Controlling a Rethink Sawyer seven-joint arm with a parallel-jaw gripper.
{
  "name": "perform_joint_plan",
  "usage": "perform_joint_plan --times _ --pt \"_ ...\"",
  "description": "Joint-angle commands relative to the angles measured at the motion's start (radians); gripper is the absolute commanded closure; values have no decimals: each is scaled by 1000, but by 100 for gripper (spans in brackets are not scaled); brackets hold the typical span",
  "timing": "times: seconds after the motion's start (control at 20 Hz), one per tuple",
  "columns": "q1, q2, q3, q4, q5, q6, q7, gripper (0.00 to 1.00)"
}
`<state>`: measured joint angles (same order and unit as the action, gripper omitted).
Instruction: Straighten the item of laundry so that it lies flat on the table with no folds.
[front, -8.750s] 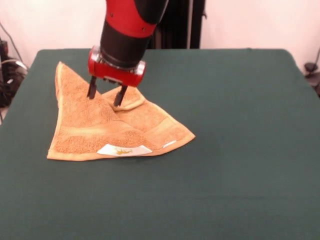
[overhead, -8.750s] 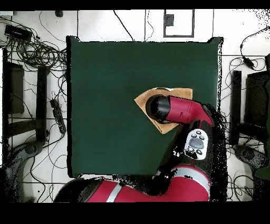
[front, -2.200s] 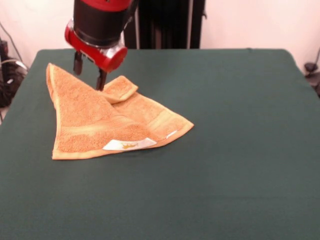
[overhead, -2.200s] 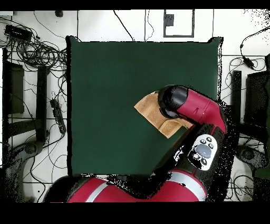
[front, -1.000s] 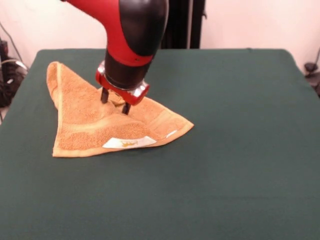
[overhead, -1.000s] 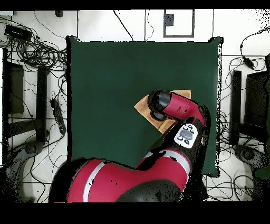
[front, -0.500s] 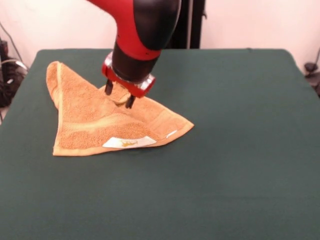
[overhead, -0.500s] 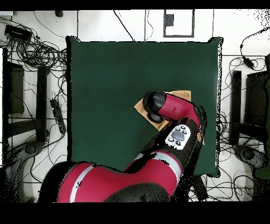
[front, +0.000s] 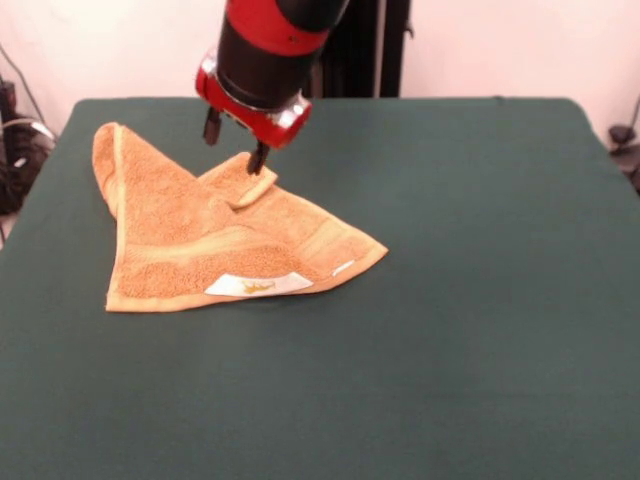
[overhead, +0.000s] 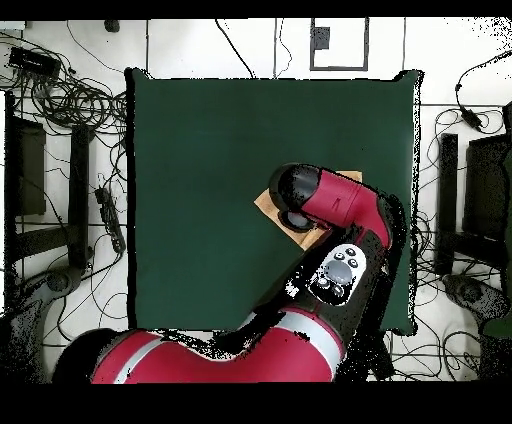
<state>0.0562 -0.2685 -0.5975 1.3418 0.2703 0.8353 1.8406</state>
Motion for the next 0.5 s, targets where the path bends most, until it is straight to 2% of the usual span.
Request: perform_joint_plan --times 0.05,0.5 --pt "11 56 92 86 18 -32 259 0" --pt "-1 96 127 158 44 -149 287 0"
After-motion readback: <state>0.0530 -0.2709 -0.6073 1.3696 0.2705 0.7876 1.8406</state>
